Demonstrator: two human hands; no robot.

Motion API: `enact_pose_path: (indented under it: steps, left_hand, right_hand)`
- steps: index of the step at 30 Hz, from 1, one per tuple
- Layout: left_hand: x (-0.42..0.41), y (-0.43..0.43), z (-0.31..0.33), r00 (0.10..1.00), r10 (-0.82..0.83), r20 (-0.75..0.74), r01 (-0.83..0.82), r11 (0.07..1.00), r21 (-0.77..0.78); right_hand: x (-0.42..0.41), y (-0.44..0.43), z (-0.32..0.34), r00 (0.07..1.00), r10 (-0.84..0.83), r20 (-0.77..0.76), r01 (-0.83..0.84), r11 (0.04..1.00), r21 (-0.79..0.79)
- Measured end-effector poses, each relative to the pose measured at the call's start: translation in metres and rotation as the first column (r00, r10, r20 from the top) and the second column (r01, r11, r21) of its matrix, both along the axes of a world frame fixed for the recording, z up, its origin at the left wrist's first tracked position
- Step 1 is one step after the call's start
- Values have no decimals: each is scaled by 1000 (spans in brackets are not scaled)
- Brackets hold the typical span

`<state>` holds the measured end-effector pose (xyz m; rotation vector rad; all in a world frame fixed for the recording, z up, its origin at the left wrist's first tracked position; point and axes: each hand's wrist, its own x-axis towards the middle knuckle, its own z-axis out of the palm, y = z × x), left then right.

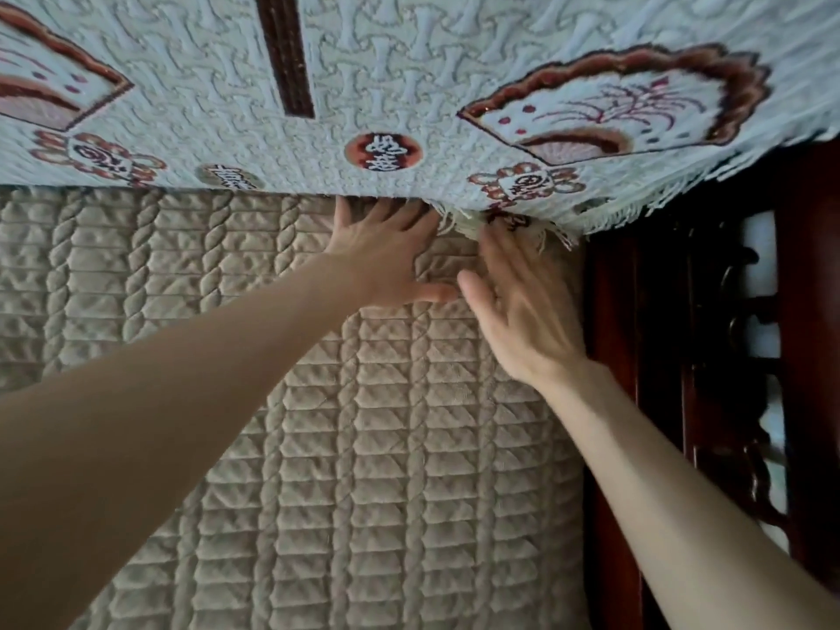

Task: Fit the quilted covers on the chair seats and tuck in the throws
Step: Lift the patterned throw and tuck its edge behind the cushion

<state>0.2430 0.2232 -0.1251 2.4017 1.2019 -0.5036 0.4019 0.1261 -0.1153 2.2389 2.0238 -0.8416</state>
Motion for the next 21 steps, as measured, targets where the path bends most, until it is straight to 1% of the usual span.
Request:
enact_pose_path:
  steps: [2, 4, 6, 8, 11, 13, 16, 17, 19, 21]
  left_hand:
    - [-2, -7, -1, 999, 6, 47, -7, 999, 37]
    - [-7, -15, -2, 989, 38, 141, -49, 996, 76]
    - [-13, -23, -3, 976, 73, 207, -93, 992, 90]
    - [-17, -30, -4, 971, 67, 229, -94, 990, 108]
    - [-14, -26, -2, 982, 35, 184, -54, 993, 102]
    - [-6, -18, -1, 989, 34, 145, -46, 995, 85]
    - [9, -8, -5, 995, 62, 79, -66, 997, 49]
    - [15, -5, -6, 996, 76, 48, -78, 997, 28]
    - [27, 0, -7, 994, 105, -15, -105, 994, -14]
    - [33, 5, -6, 991, 127, -40, -128, 991, -26]
  right_hand:
    - [-4, -6, -1, 1000, -2, -23, 0, 998, -62]
    - [1, 4, -6, 999, -30, -37, 26, 995, -97]
    - [12, 22, -11, 1000, -7, 4, 7, 992, -125]
    - [24, 41, -13, 999, -9, 43, 16, 989, -148]
    - [33, 59, -11, 997, -70, 27, 75, 968, -238]
    - [30, 55, -7, 996, -85, 7, 85, 974, -209]
    - [25, 30, -5, 997, -77, -1, 77, 995, -68]
    - [26, 23, -5, 997, -77, 0, 77, 995, -61]
    - [32, 19, -8, 996, -85, -1, 85, 991, -103]
    - [40, 29, -14, 996, -94, -6, 93, 986, -138]
